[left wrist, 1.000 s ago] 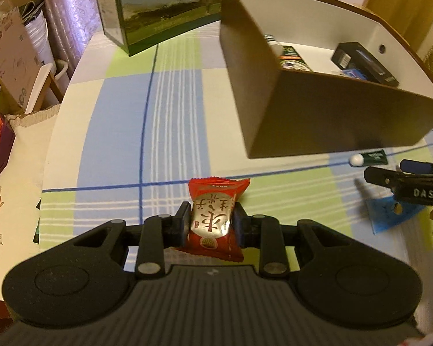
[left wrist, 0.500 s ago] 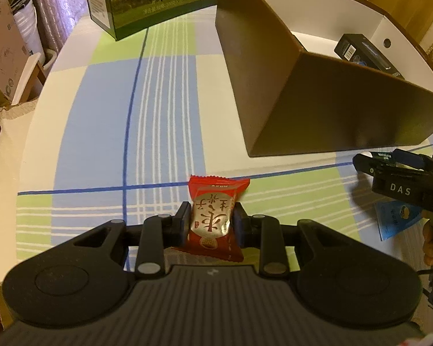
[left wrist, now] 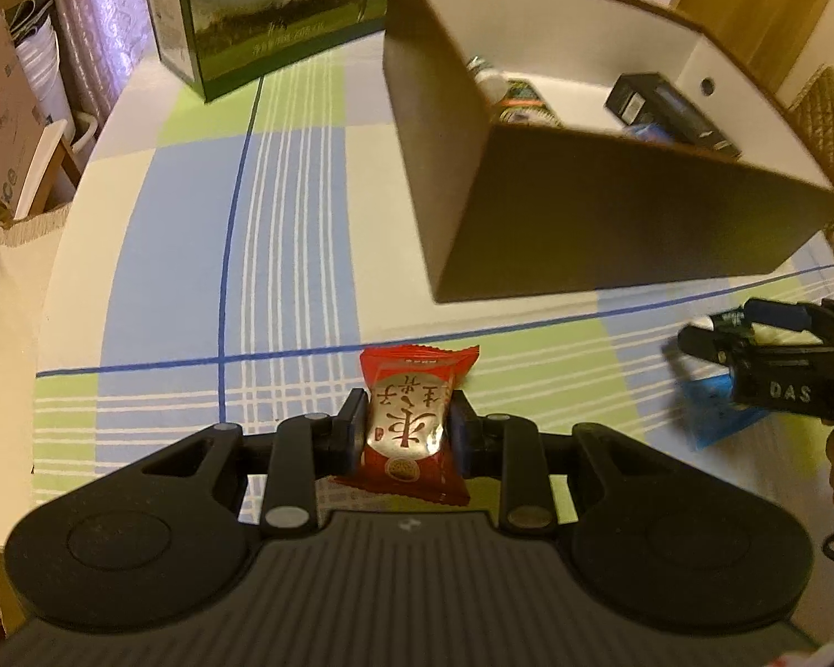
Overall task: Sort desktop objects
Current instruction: 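Grasp the green Mentholatum lip gel tube with the right tool while the left tool holds the candy, then carry the candy packet with the left tool while the right tool carries the lip gel into the box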
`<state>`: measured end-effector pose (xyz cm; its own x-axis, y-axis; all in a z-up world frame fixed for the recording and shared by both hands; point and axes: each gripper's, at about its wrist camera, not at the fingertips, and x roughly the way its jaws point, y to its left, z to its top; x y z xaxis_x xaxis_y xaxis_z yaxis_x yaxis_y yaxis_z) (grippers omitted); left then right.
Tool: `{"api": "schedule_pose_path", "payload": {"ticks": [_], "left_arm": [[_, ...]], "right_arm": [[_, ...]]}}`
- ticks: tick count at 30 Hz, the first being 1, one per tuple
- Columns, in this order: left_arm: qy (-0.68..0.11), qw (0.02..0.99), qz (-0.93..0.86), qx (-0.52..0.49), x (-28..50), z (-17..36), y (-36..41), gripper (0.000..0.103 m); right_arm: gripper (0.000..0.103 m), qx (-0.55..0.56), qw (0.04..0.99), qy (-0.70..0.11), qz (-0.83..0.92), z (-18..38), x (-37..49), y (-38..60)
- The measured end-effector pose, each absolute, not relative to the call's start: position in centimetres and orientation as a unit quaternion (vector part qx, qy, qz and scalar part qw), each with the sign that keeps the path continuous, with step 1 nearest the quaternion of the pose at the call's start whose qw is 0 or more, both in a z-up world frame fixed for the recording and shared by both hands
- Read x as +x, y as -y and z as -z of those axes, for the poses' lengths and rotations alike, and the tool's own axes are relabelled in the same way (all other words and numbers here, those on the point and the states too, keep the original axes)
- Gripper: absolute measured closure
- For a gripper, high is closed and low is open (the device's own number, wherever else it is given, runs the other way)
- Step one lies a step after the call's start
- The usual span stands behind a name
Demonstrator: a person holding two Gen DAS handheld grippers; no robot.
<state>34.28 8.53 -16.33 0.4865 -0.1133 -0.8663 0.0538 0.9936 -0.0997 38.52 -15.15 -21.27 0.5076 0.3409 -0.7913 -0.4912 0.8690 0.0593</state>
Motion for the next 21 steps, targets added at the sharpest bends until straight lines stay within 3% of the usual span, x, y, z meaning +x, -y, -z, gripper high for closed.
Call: {"api": "schedule_pose_path", "payload": {"ticks": [12,21], "left_arm": [[-0.438,0.893,0.102,-0.027,34.5,8.4,-8.0,0.078],[-0.399,0.905,0.150,0.021,40.1,4.3,-4.8,0.078]], "right_arm": [[0.022,-0.070,0.856,-0.404,-0.316,11.8,37.3,19.3],[0.022,-0.111,0.855,-0.387,-0.327,7.7,44.9,20.0]]}}
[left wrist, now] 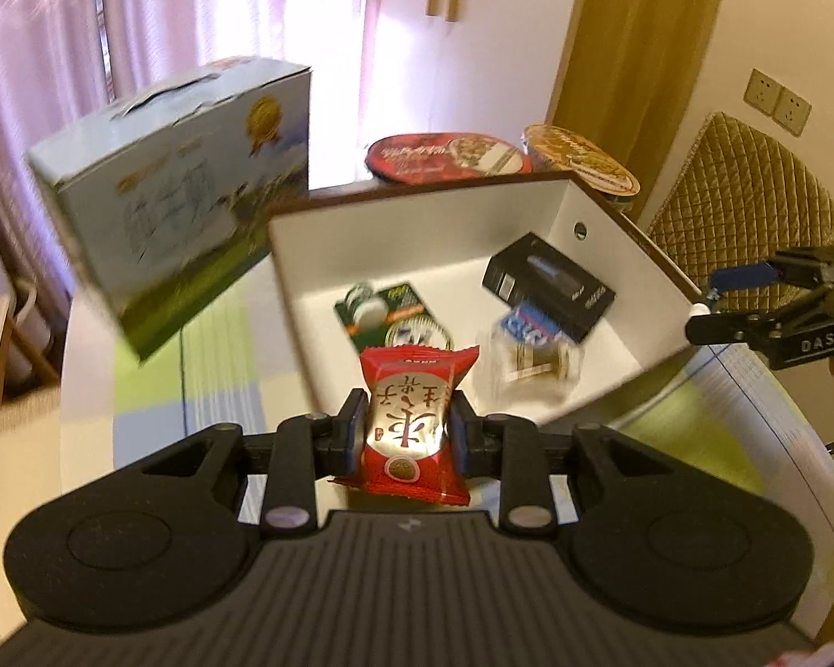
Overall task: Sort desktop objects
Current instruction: 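Carry the candy packet with the left tool while the right tool carries the lip gel into the box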
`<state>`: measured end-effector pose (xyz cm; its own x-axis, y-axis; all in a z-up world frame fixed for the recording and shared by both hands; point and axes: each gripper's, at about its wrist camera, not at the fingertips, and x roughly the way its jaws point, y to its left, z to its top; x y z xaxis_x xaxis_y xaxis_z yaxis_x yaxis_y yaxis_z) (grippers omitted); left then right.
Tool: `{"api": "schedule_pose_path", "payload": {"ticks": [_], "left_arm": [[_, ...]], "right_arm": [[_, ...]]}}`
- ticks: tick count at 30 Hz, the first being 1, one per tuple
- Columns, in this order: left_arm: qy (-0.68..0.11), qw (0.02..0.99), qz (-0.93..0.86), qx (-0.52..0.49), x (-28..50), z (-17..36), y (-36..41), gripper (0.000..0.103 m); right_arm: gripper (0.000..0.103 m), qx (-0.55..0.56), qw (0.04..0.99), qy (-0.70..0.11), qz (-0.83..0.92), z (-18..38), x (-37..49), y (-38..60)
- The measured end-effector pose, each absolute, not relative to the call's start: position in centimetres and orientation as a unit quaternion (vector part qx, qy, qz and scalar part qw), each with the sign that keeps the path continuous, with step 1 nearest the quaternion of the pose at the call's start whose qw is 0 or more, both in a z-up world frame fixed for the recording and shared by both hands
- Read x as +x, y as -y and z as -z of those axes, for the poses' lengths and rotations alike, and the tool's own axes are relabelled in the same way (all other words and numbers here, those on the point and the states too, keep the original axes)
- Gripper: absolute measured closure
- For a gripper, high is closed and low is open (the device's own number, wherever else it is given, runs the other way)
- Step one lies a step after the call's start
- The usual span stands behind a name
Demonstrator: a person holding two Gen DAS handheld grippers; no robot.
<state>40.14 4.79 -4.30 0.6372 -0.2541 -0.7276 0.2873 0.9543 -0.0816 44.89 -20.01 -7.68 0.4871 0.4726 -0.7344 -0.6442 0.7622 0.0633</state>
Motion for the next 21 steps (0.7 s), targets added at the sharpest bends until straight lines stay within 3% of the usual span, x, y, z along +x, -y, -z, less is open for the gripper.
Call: {"api": "schedule_pose_path", "payload": {"ticks": [15,21], "left_arm": [[-0.454,0.875,0.163,0.027,47.5,8.0,-1.8,0.078],[-0.465,0.871,0.158,0.027,48.7,9.0,-1.5,0.078]], "right_arm": [[0.022,-0.264,0.750,-0.495,-0.349,14.1,52.0,16.1],[0.022,-0.288,0.736,-0.499,-0.356,14.9,52.7,15.8]]}}
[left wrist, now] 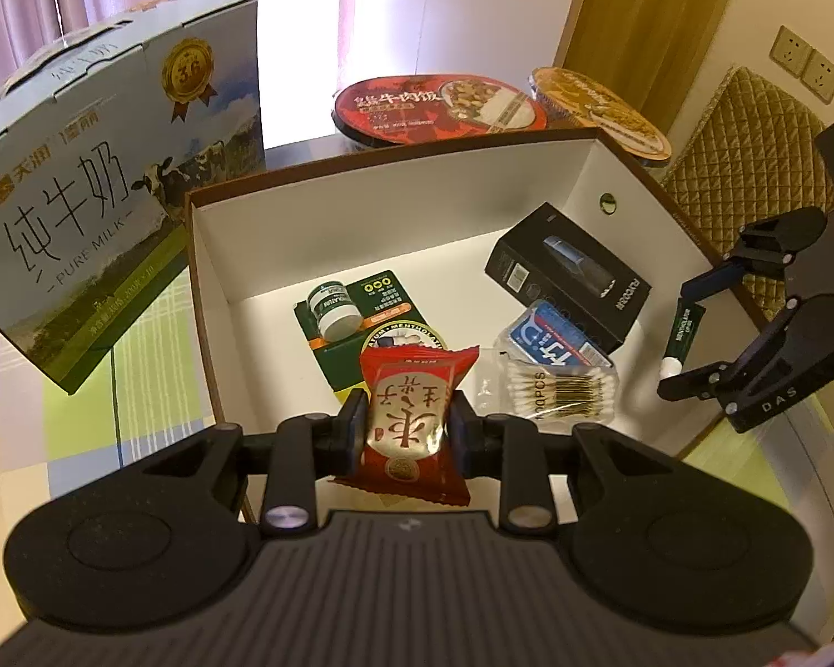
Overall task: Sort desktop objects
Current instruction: 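Carry the candy packet with the left tool while the right tool carries the lip gel into the box, then open the left tool releasing the candy while the right tool releases the lip gel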
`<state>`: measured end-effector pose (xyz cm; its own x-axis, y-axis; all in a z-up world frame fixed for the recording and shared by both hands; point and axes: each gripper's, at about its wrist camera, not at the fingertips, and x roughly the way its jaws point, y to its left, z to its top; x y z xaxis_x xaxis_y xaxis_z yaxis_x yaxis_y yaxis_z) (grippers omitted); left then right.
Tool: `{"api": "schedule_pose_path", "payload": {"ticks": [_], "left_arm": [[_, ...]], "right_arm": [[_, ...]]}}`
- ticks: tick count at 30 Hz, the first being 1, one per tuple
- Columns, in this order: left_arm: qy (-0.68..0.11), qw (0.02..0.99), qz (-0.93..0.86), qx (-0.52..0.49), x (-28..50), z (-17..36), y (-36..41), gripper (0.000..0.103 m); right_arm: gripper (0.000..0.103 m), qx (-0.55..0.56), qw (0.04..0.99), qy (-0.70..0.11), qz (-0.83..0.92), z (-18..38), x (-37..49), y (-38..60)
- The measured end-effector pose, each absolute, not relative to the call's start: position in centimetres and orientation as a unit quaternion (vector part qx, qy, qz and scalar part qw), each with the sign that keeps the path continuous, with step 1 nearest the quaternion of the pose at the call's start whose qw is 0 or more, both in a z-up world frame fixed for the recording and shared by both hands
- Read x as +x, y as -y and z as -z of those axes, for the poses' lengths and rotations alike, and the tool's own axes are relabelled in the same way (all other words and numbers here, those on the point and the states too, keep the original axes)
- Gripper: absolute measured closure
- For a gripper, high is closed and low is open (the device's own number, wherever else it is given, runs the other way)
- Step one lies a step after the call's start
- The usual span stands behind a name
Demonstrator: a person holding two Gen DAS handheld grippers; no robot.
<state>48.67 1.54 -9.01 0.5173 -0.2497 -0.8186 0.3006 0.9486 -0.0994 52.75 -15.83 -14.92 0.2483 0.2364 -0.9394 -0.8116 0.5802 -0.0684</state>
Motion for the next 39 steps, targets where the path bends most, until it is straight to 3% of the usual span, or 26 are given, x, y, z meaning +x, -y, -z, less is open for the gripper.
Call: {"api": "schedule_pose_path", "payload": {"ticks": [7,11,28,30,32,34,37,39], "left_arm": [[-0.473,0.867,0.157,0.032,49.5,9.7,-1.4,0.078],[-0.475,0.866,0.154,0.034,49.9,10.0,-1.3,0.078],[-0.478,0.865,0.141,0.052,52.0,11.5,-0.4,0.077],[-0.472,0.869,0.139,0.058,52.1,11.4,-0.3,0.071],[-0.468,0.872,0.131,0.061,52.1,11.2,-0.3,0.049],[-0.459,0.877,0.129,0.066,51.9,10.9,-0.3,0.047],[-0.452,0.880,0.126,0.075,51.7,10.6,-0.2,0.034],[-0.447,0.882,0.126,0.083,51.3,10.2,-0.1,0.034]], "right_arm": [[0.021,-0.307,0.728,-0.495,-0.362,15.1,53.1,15.3],[0.011,-0.306,0.734,-0.484,-0.365,15.0,53.2,15.4],[0.008,-0.274,0.757,-0.465,-0.367,14.2,53.2,15.7],[0.008,-0.274,0.760,-0.462,-0.365,14.0,53.2,15.7],[0.007,-0.269,0.764,-0.459,-0.363,13.8,53.3,15.9],[0.007,-0.262,0.770,-0.455,-0.362,13.6,53.3,16.2],[0.007,-0.251,0.777,-0.449,-0.363,13.2,53.2,16.7],[0.007,-0.244,0.781,-0.446,-0.363,12.8,53.1,17.0]]}}
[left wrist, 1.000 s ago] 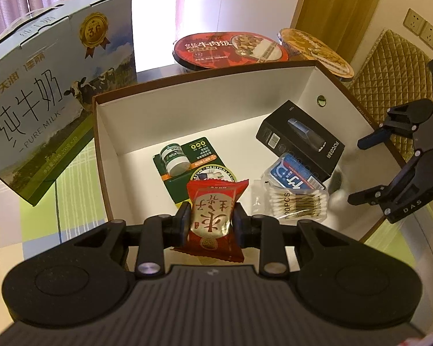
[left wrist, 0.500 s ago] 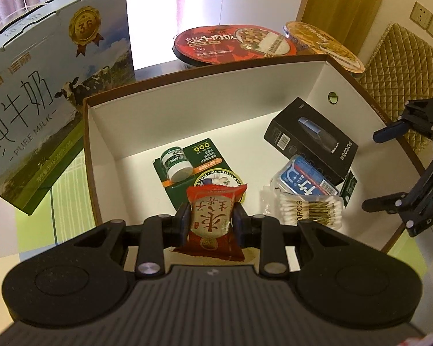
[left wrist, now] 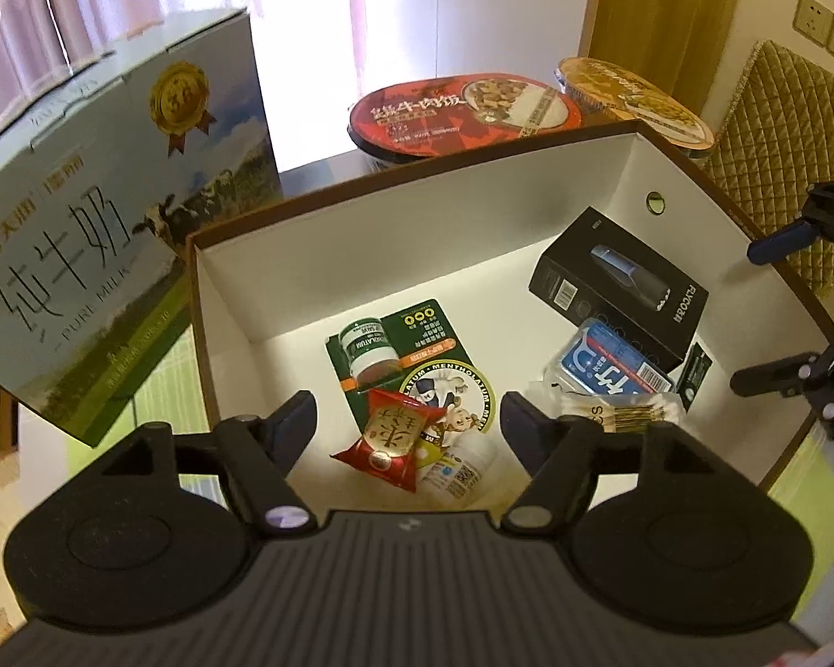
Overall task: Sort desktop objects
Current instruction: 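Open the left tool releasing the candy while the right tool releases the lip gel, then withdraw both tools from the box toward the scrunchie and blue tube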
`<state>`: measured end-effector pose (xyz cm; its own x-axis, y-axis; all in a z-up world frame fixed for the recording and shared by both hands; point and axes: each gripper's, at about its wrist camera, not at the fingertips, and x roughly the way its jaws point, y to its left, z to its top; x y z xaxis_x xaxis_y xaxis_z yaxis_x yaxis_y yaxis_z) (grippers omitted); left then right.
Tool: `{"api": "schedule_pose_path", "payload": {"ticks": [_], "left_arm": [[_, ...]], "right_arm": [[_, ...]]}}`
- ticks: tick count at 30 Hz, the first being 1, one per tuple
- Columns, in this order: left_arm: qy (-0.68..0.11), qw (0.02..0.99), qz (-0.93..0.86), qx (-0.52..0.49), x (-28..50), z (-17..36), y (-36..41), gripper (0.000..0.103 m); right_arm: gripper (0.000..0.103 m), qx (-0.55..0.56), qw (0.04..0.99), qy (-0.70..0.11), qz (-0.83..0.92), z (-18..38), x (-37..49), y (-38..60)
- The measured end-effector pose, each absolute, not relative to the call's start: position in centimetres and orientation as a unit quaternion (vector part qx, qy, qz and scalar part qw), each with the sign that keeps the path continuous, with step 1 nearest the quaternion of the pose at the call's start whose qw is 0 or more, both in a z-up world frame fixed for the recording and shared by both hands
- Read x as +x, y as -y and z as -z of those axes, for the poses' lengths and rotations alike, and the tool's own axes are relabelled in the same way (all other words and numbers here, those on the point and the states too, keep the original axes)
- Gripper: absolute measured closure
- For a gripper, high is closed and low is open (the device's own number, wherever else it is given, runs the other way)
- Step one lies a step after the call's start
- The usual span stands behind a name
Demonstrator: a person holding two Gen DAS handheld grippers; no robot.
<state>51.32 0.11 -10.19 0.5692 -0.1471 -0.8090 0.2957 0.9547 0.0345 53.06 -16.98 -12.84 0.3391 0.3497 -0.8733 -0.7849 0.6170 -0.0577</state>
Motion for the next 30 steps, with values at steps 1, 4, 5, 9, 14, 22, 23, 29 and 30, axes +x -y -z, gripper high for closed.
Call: {"api": "schedule_pose_path", "payload": {"ticks": [1,4,5,9,14,22,23,29,30], "left_arm": [[-0.445,0.883,0.126,0.086,51.2,10.0,0.0,0.033],[-0.441,0.885,0.125,0.087,50.7,9.4,0.1,0.031],[-0.439,0.886,0.124,0.085,50.5,9.1,0.1,0.030],[-0.432,0.890,0.115,0.088,49.7,7.9,0.2,0.023],[-0.415,0.899,0.100,0.095,47.7,6.2,0.3,0.017],[-0.400,0.909,0.084,0.079,43.9,3.8,0.1,0.015],[-0.397,0.911,0.081,0.078,43.3,3.4,0.1,0.015],[-0.382,0.919,0.076,0.065,39.5,1.6,-0.1,0.015],[-0.382,0.919,0.075,0.063,39.0,1.5,-0.1,0.015]], "right_arm": [[0.006,-0.241,0.784,-0.443,-0.362,12.6,52.9,17.1],[0.006,-0.234,0.791,-0.436,-0.361,12.1,52.5,17.4],[0.005,-0.231,0.793,-0.433,-0.360,12.0,52.4,17.5],[0.003,-0.215,0.807,-0.417,-0.357,10.8,51.5,18.3],[0.002,-0.190,0.823,-0.400,-0.356,9.2,50.3,19.7],[0.002,-0.170,0.837,-0.376,-0.360,7.0,47.0,21.9],[0.002,-0.167,0.838,-0.372,-0.362,6.7,46.5,22.2],[0.002,-0.145,0.841,-0.359,-0.377,5.6,43.6,23.8],[0.002,-0.144,0.840,-0.359,-0.380,5.5,43.0,24.0]]}}
